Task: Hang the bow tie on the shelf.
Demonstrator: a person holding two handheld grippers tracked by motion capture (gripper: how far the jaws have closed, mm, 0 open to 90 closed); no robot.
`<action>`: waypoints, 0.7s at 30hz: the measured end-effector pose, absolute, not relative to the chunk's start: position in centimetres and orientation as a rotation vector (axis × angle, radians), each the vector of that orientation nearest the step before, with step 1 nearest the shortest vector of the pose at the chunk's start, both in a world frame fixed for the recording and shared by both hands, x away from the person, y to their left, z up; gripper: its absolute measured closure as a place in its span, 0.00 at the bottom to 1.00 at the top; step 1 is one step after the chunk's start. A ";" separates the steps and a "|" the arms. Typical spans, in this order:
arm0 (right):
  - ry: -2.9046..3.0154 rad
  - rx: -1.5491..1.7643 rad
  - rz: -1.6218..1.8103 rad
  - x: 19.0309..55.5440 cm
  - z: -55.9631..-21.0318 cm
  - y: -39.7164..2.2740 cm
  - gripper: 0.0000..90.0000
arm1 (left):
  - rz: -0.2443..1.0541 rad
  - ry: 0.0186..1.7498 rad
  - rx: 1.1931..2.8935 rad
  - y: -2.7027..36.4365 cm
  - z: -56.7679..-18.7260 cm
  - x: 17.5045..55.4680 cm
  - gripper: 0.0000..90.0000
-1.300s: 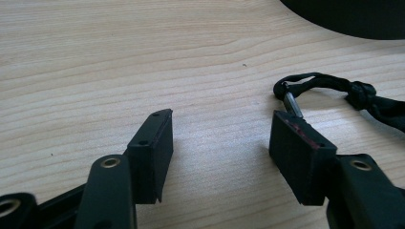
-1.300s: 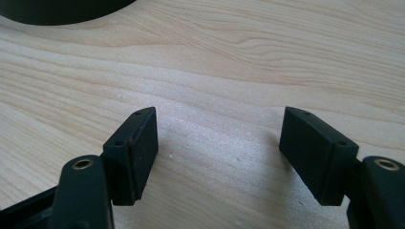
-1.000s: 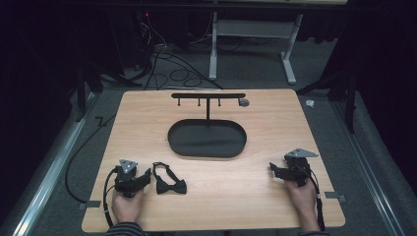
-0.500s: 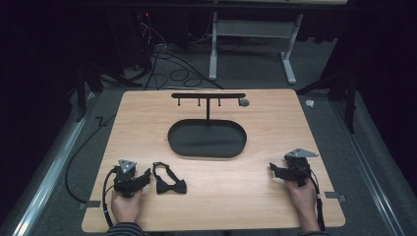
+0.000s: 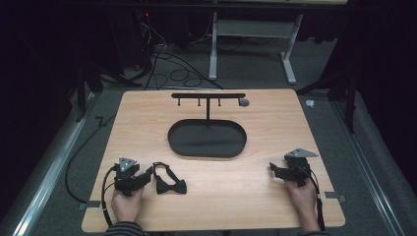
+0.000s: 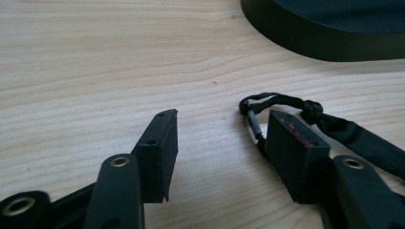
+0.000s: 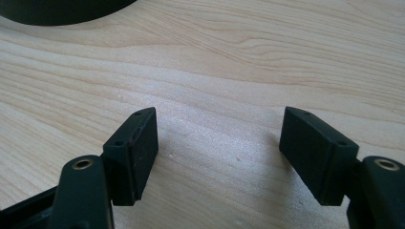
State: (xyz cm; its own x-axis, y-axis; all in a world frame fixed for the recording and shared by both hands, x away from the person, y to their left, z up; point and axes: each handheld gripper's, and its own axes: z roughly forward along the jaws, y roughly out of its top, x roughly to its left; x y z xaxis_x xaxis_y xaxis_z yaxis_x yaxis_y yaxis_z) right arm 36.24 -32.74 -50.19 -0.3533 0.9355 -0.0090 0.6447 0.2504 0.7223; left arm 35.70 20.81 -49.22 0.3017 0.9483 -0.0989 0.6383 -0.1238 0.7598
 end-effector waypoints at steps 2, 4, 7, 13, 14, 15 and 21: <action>2.088 1.437 0.884 36.2 -50.2 -32.7 0.34 | 0.535 1.409 1.847 20.6 -49.2 35.8 0.53; 2.088 1.437 0.884 36.2 -50.2 -32.7 0.34 | 0.520 1.408 1.843 20.6 -49.2 35.9 0.55; 2.088 1.437 0.884 36.2 -50.2 -32.7 0.34 | 0.484 1.413 1.857 20.3 -49.5 36.2 0.57; 2.087 1.437 0.884 36.2 -50.2 -32.7 0.34 | 0.494 1.418 1.892 19.7 -49.6 36.5 0.63; 2.087 1.437 0.883 36.2 -50.2 -32.7 0.34 | 0.494 1.413 1.901 19.7 -49.6 36.5 0.64; 2.088 1.437 0.884 36.2 -50.2 -32.7 0.34 | 0.493 1.408 1.906 19.6 -49.7 36.5 0.65; 2.088 1.437 0.884 36.2 -50.2 -32.7 0.34 | 0.516 1.404 1.948 19.0 -49.8 36.7 0.73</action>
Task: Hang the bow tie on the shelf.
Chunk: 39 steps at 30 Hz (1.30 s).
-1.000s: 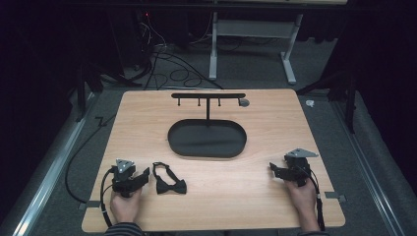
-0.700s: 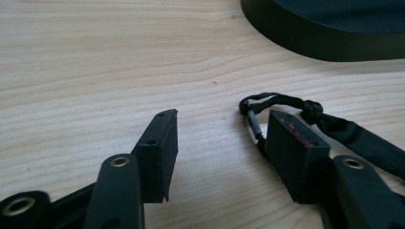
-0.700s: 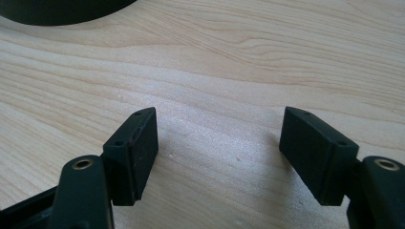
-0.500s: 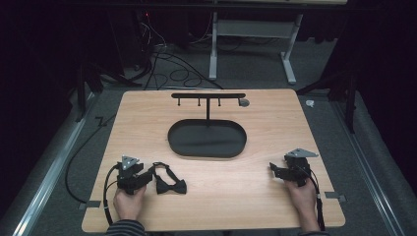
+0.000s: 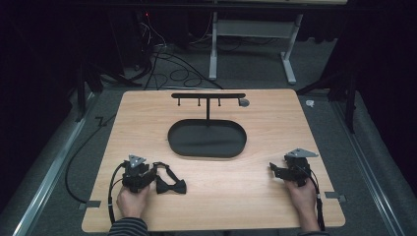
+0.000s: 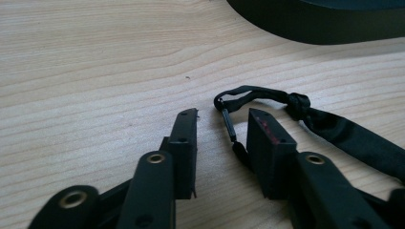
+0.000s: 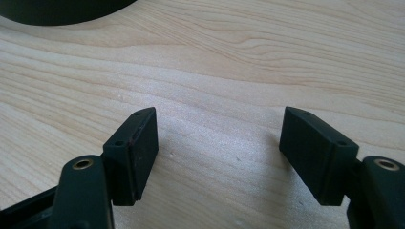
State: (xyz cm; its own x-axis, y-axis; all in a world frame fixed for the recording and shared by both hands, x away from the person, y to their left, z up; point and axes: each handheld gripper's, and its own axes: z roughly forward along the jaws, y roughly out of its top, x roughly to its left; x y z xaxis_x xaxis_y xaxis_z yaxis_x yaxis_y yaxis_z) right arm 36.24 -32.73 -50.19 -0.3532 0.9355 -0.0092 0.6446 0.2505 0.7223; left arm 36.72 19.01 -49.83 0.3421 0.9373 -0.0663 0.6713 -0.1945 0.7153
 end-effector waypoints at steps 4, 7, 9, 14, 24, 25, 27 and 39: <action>2.087 1.437 0.883 36.2 -50.2 -32.7 0.34 | 0.541 1.389 1.977 18.8 -49.9 36.6 0.82; 2.087 1.437 0.883 36.2 -50.2 -32.7 0.34 | 0.529 1.383 1.983 18.8 -49.9 36.7 0.90; 2.087 1.437 0.883 36.2 -50.2 -32.7 0.34 | 0.524 1.378 1.986 18.7 -49.9 36.7 0.94; 2.087 1.437 0.882 36.2 -50.2 -32.7 0.34 | 0.511 1.374 1.990 18.7 -49.8 36.7 0.96; 2.087 1.437 0.882 36.2 -50.2 -32.7 0.34 | 0.477 1.319 1.963 18.4 -48.4 36.1 0.97; 2.087 1.436 0.881 36.2 -50.2 -32.7 0.34 | 0.470 1.312 1.963 18.3 -48.2 36.1 0.97; 2.087 1.437 0.882 36.2 -50.2 -32.7 0.34 | 0.467 1.301 1.965 18.2 -47.9 36.1 0.97; 2.087 1.437 0.883 36.2 -50.2 -32.7 0.34 | 0.484 1.204 1.950 17.0 -44.8 36.0 0.97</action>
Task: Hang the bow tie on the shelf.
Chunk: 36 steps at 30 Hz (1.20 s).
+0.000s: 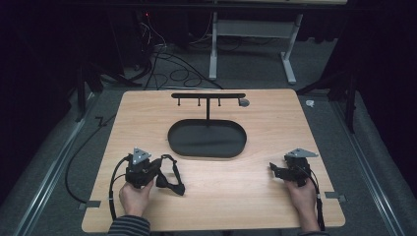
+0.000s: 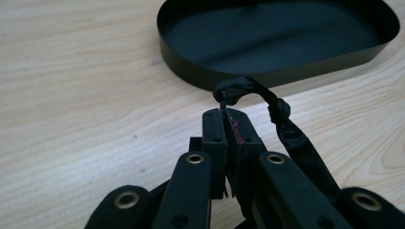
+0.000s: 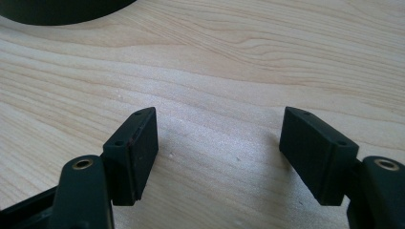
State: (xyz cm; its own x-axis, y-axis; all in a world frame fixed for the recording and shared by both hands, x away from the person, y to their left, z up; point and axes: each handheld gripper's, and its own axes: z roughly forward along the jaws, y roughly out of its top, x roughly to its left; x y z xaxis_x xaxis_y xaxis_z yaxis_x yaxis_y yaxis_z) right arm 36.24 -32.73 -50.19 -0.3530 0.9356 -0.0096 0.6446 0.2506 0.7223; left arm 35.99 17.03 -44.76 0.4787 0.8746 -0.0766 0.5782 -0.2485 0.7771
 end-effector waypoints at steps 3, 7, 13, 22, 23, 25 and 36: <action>2.087 1.437 0.883 36.2 -50.2 -32.7 0.34 | 0.492 1.176 1.957 16.8 -44.0 36.1 0.97; 2.087 1.437 0.883 36.2 -50.2 -32.7 0.34 | 0.484 1.153 1.947 16.4 -43.2 36.2 0.97; 2.088 1.437 0.884 36.2 -50.2 -32.7 0.34 | 0.468 1.112 1.937 15.7 -41.9 36.7 0.97; 2.087 1.439 0.886 36.2 -50.2 -32.8 0.34 | 0.443 1.045 1.956 14.1 -40.6 37.6 0.97; 2.087 1.440 0.887 36.2 -50.2 -32.8 0.34 | 0.435 1.038 1.945 13.8 -40.5 37.7 0.97; 2.088 1.438 0.884 36.2 -50.2 -32.7 0.34 | 0.438 1.026 1.948 13.5 -40.2 37.8 0.97; 2.088 1.437 0.884 36.2 -50.2 -32.7 0.34 | 0.420 0.948 1.947 11.6 -38.7 38.8 0.97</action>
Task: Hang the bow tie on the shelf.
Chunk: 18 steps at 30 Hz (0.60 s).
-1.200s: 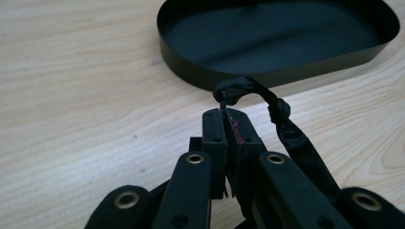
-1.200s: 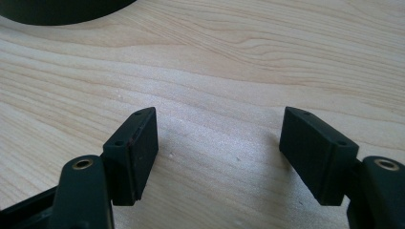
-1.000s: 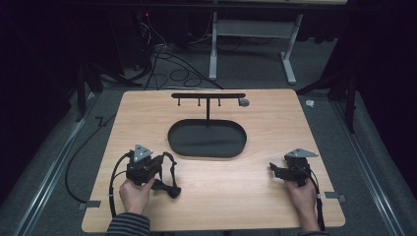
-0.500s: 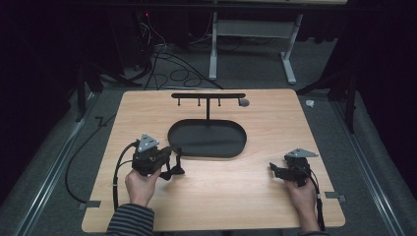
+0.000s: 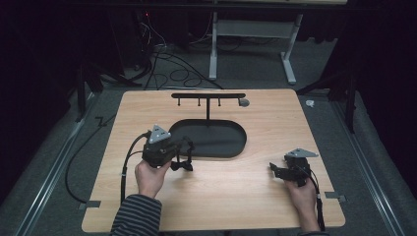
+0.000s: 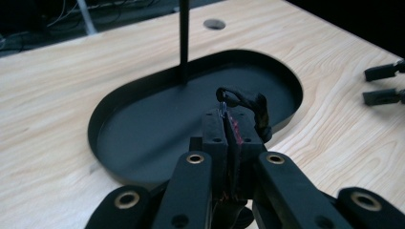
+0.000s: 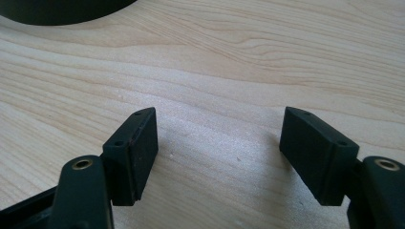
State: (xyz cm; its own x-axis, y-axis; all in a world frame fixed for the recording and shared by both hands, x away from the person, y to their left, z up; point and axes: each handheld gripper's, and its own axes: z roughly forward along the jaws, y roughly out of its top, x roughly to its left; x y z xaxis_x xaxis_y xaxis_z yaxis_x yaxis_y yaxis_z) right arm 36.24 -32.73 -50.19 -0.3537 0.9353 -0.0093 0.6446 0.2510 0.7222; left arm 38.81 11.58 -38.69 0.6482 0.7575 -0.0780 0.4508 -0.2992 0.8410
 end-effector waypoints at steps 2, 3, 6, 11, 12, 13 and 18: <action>2.088 1.437 0.883 36.2 -50.2 -32.7 0.34 | 0.422 0.940 1.950 11.3 -38.5 39.0 0.97; 2.088 1.437 0.883 36.2 -50.2 -32.7 0.34 | 0.422 0.934 1.954 11.2 -38.3 39.2 0.97; 2.088 1.437 0.884 36.2 -50.2 -32.7 0.34 | 0.417 0.934 1.941 10.8 -38.0 39.8 0.97; 2.088 1.437 0.884 36.2 -50.2 -32.7 0.34 | 0.439 0.914 1.949 10.1 -37.2 40.5 0.97; 2.088 1.437 0.884 36.2 -50.2 -32.7 0.34 | 0.443 0.913 1.950 10.0 -37.1 40.6 0.97; 2.088 1.436 0.883 36.2 -50.2 -32.7 0.34 | 0.441 0.915 1.944 9.9 -37.0 40.7 0.97; 2.089 1.438 0.888 36.2 -50.2 -32.8 0.34 | 0.445 0.910 1.947 9.4 -36.7 41.4 0.97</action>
